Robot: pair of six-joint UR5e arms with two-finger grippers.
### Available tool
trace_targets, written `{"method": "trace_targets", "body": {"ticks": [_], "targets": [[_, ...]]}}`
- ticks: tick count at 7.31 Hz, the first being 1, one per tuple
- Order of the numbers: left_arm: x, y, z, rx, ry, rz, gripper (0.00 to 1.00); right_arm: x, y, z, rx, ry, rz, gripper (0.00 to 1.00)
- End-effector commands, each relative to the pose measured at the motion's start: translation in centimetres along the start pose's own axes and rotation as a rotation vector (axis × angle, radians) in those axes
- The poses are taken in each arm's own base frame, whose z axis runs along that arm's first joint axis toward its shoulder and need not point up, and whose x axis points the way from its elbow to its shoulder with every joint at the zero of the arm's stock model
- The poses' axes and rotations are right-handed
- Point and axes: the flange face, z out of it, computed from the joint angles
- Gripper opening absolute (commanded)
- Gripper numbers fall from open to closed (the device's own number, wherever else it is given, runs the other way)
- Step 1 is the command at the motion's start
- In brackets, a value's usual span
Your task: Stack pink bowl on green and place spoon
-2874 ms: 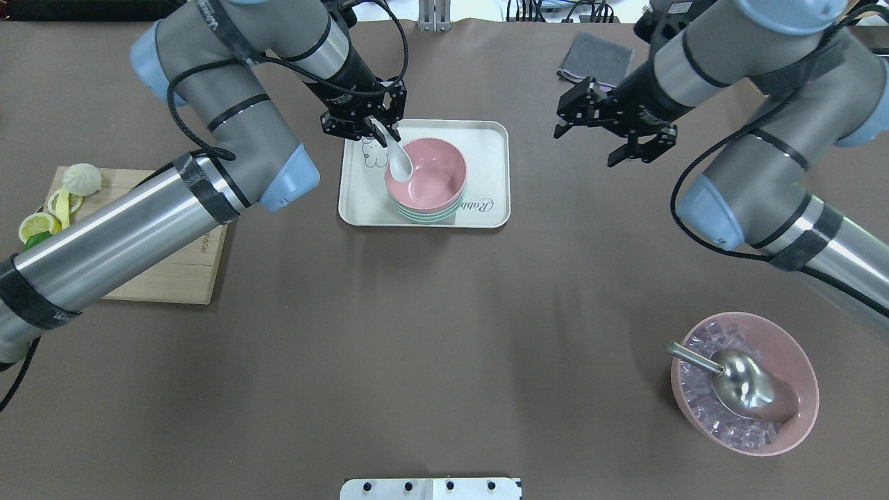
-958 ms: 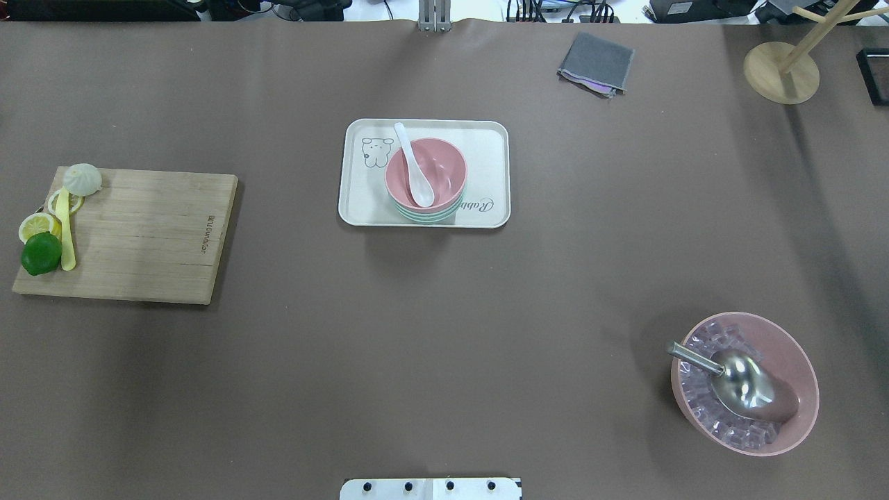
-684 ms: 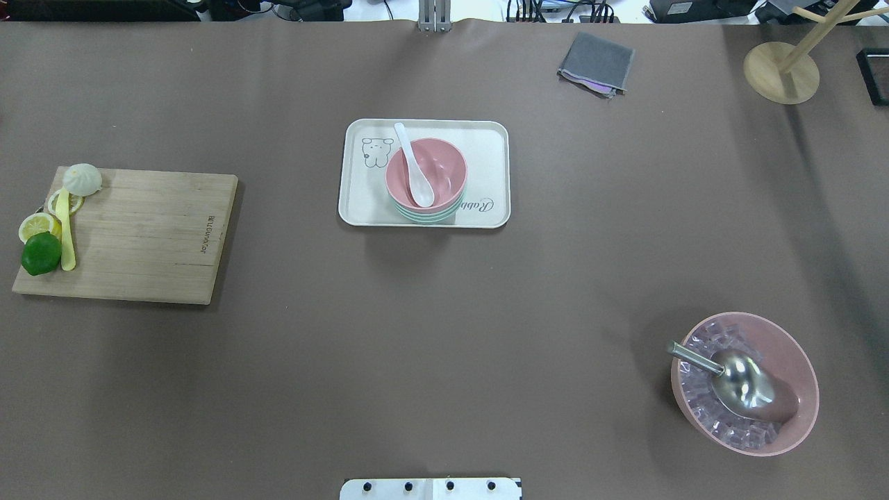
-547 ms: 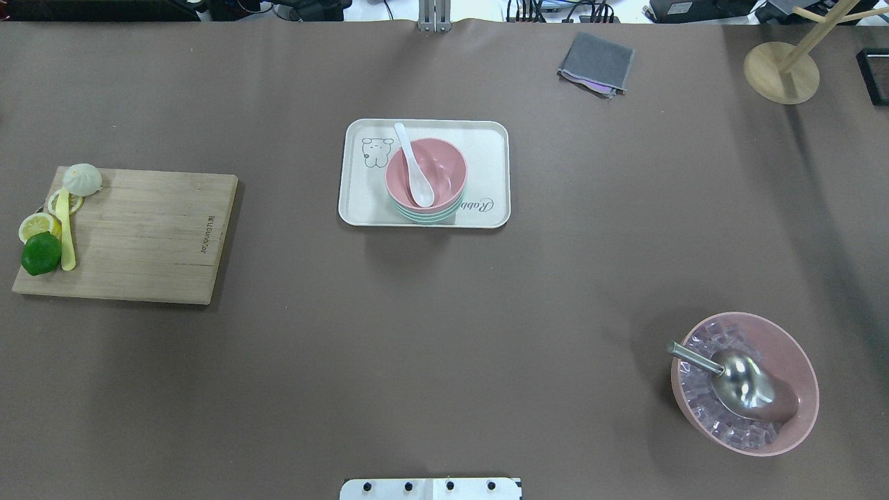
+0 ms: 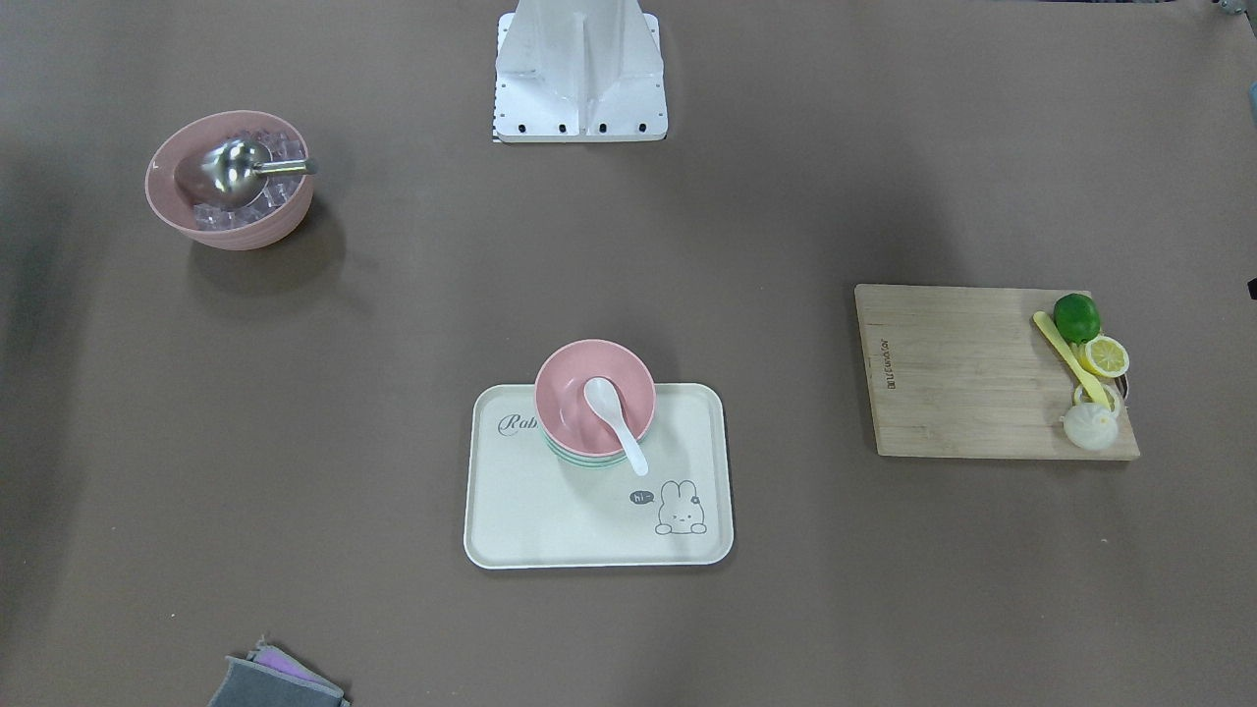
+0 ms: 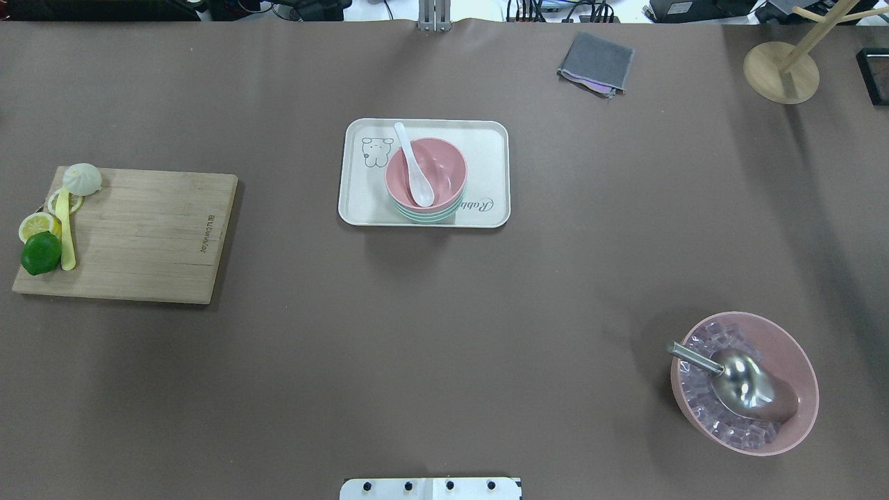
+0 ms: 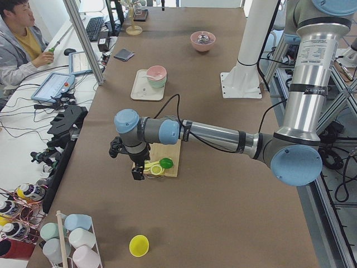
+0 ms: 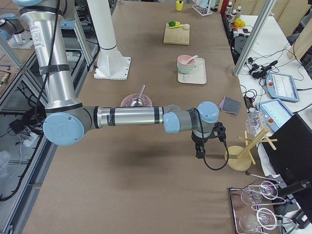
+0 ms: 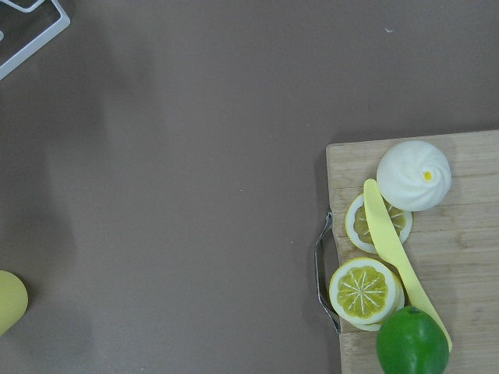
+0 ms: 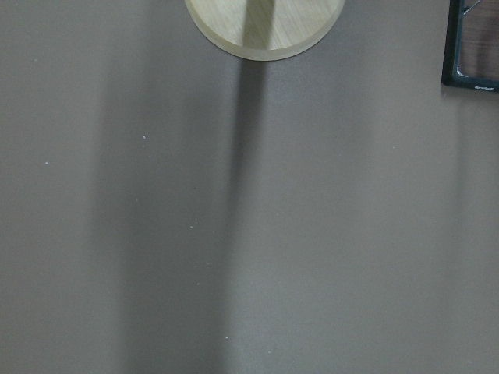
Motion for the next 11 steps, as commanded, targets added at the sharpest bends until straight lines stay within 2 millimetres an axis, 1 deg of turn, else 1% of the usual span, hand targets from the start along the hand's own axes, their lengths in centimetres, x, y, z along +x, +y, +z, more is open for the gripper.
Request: {"method": "trace_targets", "body": {"ticks": [1, 2, 3, 4, 5, 6, 7, 8, 9, 11], "targets": [[-0.5, 0.9, 0.7, -0.011, 0.002, -0.018, 0.98, -0.8, -0.2, 0.6, -0.009, 0.002, -0.013, 1.0], [0.1, 0.3, 0.0, 0.002, 0.003, -0.008, 0.98, -1.0, -0.2, 0.9, -0.014, -0.001, -0.015, 1.0], [1.3, 0.4, -1.2, 0.027, 0.0, 0.015, 0.98, -1.2, -0.3, 1.1, -0.014, 0.002, -0.026, 1.0], [0.5, 0.7, -1.1, 0.022, -0.003, 0.004, 0.98, -1.4, -0.2, 0.9, -0.012, -0.004, -0.025, 1.0], [-2.2, 1.5, -4.0, 0.079, -0.008, -0.049, 0.99, -1.9, 0.1, 0.3, -0.002, -0.009, -0.034, 1.0], [-1.5, 1.9, -5.9, 0.114, -0.027, -0.037, 0.98, -2.4, -0.4, 0.0, 0.005, -0.011, -0.044, 1.0], [-1.7, 2.4, -5.2, 0.103, -0.025, -0.041, 0.98, -2.8, 0.4, -0.2, 0.007, -0.031, -0.049, 1.0], [-1.6, 2.3, -5.3, 0.104, -0.02, -0.04, 0.98, -3.2, 0.2, -0.1, 0.006, -0.025, -0.057, 1.0], [-1.5, 2.4, -5.4, 0.105, -0.019, -0.039, 0.98, -3.2, 0.3, -0.2, 0.009, -0.023, -0.06, 1.0], [-2.2, 2.3, -4.5, 0.09, -0.013, -0.05, 0.98, -3.5, 0.4, -0.5, 0.014, -0.03, -0.064, 1.0]]}}
